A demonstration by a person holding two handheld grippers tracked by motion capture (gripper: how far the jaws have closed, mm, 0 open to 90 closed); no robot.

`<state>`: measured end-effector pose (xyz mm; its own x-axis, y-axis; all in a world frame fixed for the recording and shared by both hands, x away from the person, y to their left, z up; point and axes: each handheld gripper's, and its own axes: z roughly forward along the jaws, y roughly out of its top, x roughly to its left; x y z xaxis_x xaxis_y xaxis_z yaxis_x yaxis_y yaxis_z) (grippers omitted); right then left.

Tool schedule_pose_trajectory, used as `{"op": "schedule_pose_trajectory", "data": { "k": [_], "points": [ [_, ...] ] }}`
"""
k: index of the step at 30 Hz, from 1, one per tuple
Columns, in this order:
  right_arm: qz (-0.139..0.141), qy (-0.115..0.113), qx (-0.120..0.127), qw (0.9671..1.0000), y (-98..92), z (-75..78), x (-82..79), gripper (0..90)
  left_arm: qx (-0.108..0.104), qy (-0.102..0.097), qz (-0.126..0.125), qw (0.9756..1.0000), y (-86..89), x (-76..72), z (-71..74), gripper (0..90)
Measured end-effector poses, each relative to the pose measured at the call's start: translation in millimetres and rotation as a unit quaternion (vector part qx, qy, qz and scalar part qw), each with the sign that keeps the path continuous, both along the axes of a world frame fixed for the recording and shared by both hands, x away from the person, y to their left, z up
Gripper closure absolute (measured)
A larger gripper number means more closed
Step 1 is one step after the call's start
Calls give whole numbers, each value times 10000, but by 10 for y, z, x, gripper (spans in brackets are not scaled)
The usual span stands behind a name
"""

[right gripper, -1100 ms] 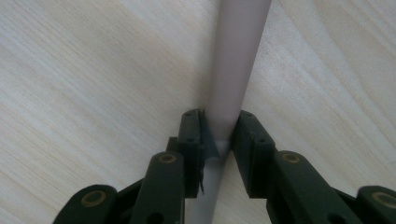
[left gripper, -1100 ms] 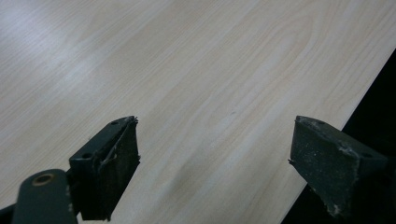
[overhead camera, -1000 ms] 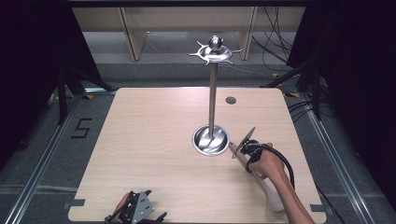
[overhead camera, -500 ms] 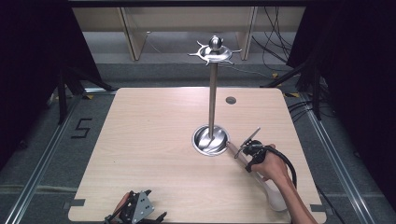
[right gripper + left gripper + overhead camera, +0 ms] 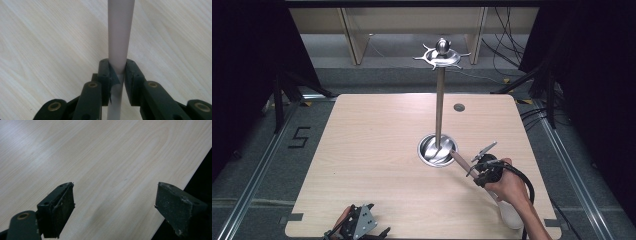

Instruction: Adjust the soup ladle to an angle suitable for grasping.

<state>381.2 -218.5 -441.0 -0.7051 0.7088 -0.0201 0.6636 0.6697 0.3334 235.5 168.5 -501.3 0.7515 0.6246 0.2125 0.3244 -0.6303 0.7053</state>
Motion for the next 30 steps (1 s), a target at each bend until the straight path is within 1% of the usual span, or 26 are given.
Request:
{"op": "schedule_pose_trajectory", "data": {
  "k": [2,3,4,5,6,7,8,9,10,12,13,14,15,16,17,18,21,22,23,25,26,27,28,29,30],
  "points": [
    [27,-81,57,9999,-12,19,-32,768,-25,-11,25,10000,-4,-5,-2,148],
    [27,-81,57,9999,-12,19,-32,768,-25,-11,25,10000,-4,-5,-2,148],
    [-18,-158,129,9998,-22,41,-79,768,-19,-52,43,10000,-4,-7,1,147],
    [-18,-158,129,9998,-22,41,-79,768,-19,-52,43,10000,-4,-7,1,148],
    [18,-268,182,9995,-39,67,-127,768,22,-35,-17,10000,4,-4,11,148],
    [-30,-248,206,9995,-41,81,-157,768,44,-44,13,10000,3,-4,8,148],
    [46,-375,231,9990,-52,91,-186,768,7,-61,52,10000,-2,-4,1,148],
    [46,-375,231,9990,-52,91,-186,768,7,-61,52,10000,-2,-4,1,148],
    [-3,-530,344,9980,-59,111,-254,768,34,-10,-32,10000,4,-1,7,148],
    [-2,-693,361,9969,-79,135,-303,768,7,2,-11,10000,-2,-5,2,148],
    [35,-752,393,9964,-92,142,-322,768,-31,-37,53,10000,-11,-7,-8,148],
    [82,-812,429,9957,-105,145,-335,768,24,7,-37,10000,-1,-6,5,148],
    [82,-845,439,9954,-116,161,-357,768,24,7,-37,10000,-1,-6,5,148],
    [16,-873,448,9952,-119,176,-388,768,24,-28,23,10000,-6,-6,-3,148],
    [16,-873,448,9952,-119,176,-388,768,24,-28,23,10000,-6,-6,-3,148],
    [37,-942,452,9945,-133,194,-412,768,3,-39,47,10000,-7,-5,-4,148],
    [112,-957,420,9945,-144,215,-419,768,7,-43,36,10000,-8,-6,-2,148],
    [45,-1022,455,9937,-163,250,-433,768,-32,-11,1,10000,-8,-11,3,148],
    [51,-1060,475,9932,-170,253,-433,768,-2,11,-36,10000,-3,-11,9,148],
    [81,-1091,517,9926,-188,265,-428,768,-10,9,-30,10000,-2,-10,10,148],
    [71,-1145,568,9918,-216,287,-433,768,-42,-8,-2,10000,-5,-10,4,147],
    [71,-1145,568,9918,-216,287,-433,768,-42,-8,-2,10000,-5,-10,4,148],
    [100,-1192,596,9910,-227,289,-431,768,-56,-16,15,10000,-8,-11,1,148],
    [21,-1236,663,9901,-252,330,-463,768,-49,-10,1,10000,-7,-10,4,148],
    [38,-1310,670,9891,-263,337,-469,769,-49,-10,1,10000,-7,-10,4,148]
  ]
}}
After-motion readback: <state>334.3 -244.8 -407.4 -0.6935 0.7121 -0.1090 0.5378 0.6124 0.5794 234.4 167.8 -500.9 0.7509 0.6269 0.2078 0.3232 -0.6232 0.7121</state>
